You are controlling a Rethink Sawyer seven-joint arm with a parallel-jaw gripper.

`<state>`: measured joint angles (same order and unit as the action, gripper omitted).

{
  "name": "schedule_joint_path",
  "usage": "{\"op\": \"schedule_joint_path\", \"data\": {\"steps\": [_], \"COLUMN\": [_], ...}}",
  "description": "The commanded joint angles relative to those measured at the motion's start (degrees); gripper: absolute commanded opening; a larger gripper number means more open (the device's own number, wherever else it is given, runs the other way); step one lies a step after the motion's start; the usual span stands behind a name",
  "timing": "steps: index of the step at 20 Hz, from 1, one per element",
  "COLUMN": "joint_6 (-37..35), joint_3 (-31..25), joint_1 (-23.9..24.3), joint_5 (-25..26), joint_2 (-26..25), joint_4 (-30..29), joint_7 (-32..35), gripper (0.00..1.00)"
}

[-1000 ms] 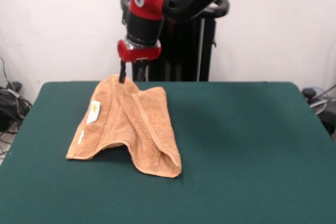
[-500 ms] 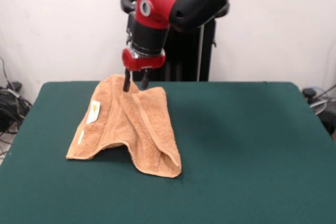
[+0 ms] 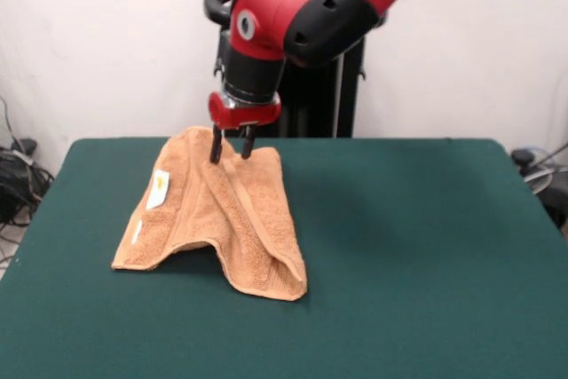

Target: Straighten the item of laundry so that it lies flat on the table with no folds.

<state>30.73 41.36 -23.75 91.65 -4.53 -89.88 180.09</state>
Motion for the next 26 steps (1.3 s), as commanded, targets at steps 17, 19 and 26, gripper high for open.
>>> {"op": "schedule_joint_path", "data": {"steps": [17, 19, 26], "joint_6": [-6.7, -6.9, -7.6], "joint_3": [-12.3, -12.3, -11.7], "joint_1": [2.5, 2.5, 1.5], "joint_5": [-5.4, -5.6, -4.6], "joint_2": [-5.4, -5.4, -6.8], "joint_4": [10.6, 10.5, 11.4], "joint_7": [11.2, 11.1, 12.3], "gripper": [1.0, 1.0, 1.0]}}
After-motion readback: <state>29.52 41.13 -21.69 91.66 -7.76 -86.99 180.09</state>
